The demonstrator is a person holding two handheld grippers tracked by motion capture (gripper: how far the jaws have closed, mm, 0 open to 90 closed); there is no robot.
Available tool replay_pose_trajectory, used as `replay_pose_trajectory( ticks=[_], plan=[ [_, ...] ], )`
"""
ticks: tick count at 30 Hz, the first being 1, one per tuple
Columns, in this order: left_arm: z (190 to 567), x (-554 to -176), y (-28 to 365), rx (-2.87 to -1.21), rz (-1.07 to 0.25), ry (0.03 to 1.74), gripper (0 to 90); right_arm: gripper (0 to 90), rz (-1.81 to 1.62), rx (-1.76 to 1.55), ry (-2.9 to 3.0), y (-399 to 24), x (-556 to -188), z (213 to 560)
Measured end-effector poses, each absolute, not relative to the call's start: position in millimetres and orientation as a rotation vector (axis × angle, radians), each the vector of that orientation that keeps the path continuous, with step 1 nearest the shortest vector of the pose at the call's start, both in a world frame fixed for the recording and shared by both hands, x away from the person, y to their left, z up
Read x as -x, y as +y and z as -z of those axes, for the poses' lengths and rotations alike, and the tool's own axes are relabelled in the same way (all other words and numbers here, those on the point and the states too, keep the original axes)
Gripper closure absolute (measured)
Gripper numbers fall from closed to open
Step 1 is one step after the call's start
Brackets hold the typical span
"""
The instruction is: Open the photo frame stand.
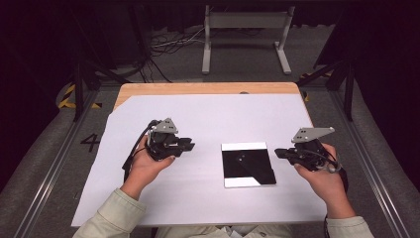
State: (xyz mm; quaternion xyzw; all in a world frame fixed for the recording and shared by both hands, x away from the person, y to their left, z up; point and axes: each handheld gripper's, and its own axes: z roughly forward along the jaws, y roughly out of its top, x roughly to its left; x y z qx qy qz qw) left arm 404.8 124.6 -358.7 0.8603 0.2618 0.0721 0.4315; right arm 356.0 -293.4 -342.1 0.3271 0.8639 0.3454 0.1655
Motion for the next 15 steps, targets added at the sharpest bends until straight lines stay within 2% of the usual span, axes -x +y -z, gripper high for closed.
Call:
replay_pose_trajectory(
  ticks=[11, 12, 15],
  plan=[
    [357, -410, 137, -2.147, -0.23, 0.697, 70.5, 89.4, -0.932, -0.975, 2.506, -299, -357, 343],
    [357, -411, 139, -2.148, -0.232, 0.697, 70.1, 86.4, -0.919, -0.974, 2.519, -300, -357, 343],
    [356, -412, 144, -2.14, -0.237, 0.714, 68.9, 85.4, -0.886, -0.984, 2.527, -303, -357, 343]
  ],
)
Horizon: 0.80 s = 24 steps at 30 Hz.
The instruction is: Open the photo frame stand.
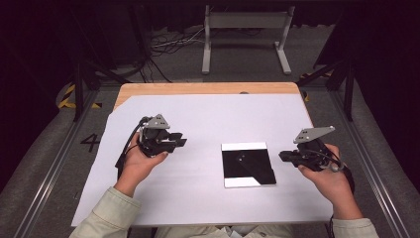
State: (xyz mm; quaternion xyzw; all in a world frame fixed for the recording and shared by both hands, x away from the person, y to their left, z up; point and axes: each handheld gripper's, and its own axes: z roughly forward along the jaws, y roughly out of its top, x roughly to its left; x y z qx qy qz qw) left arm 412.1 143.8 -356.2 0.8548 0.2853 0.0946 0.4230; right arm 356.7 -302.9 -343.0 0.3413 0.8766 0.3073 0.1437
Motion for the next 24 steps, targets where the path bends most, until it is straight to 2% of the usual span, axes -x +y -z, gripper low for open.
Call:
replay_pose_trajectory(
  ticks=[10, 24],
  plan=[
    [358, -415, 150, -2.139, -0.241, 0.734, 67.9, 83.1, -0.854, -1.004, 2.563, -311, -356, 342],
    [358, -416, 152, -2.141, -0.238, 0.734, 67.3, 79.8, -0.748, -0.982, 2.698, -303, -355, 360]
  ],
)
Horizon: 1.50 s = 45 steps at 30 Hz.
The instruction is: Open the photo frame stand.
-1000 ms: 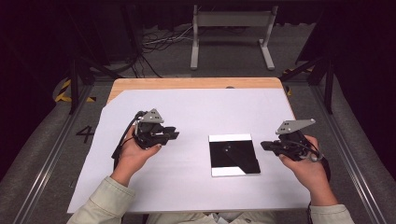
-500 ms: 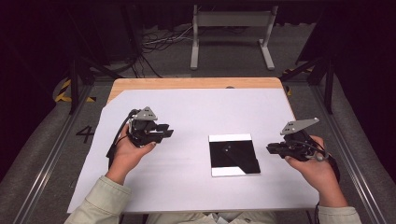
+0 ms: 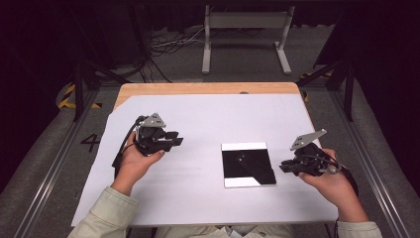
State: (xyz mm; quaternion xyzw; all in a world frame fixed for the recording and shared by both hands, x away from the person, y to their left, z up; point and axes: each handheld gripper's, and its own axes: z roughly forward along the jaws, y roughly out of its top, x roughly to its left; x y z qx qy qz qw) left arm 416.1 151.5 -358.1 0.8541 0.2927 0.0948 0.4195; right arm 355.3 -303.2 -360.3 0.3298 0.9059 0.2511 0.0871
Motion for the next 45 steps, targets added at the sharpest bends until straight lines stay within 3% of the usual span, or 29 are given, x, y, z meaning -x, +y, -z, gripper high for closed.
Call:
replay_pose_trajectory(
  ticks=[35, 45],
  plan=[
    [363, -418, 148, -2.159, -0.227, 0.734, 67.3, 78.2, -0.465, -0.963, 2.94, -284, -356, 403],
    [363, -419, 148, -2.156, -0.219, 0.74, 66.9, 84.0, -0.427, -0.934, 2.955, -280, -357, 407]
  ],
)
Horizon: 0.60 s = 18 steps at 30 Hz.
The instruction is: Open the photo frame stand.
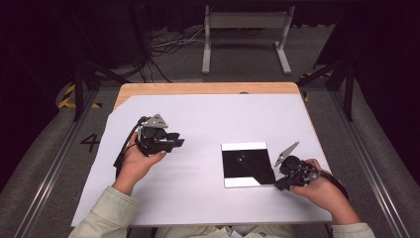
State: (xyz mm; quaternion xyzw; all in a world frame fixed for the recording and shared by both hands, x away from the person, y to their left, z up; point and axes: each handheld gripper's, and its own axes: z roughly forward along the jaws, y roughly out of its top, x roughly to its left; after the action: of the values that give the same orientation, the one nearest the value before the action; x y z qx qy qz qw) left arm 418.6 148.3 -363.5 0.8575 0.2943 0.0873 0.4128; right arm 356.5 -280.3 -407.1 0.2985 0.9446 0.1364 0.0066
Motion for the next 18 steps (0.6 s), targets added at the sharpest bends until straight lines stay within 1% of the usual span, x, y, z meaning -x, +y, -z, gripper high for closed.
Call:
replay_pose_trajectory(
  ticks=[6, 18],
  plan=[
    [364, -419, 148, -2.159, -0.22, 0.74, 66.5, 88.2, -0.421, -0.924, 2.94, -281, -356, 406],
    [366, -421, 149, -2.159, -0.213, 0.745, 66.3, 88.4, -0.494, -0.919, 2.927, -285, -355, 396]
  ],
)
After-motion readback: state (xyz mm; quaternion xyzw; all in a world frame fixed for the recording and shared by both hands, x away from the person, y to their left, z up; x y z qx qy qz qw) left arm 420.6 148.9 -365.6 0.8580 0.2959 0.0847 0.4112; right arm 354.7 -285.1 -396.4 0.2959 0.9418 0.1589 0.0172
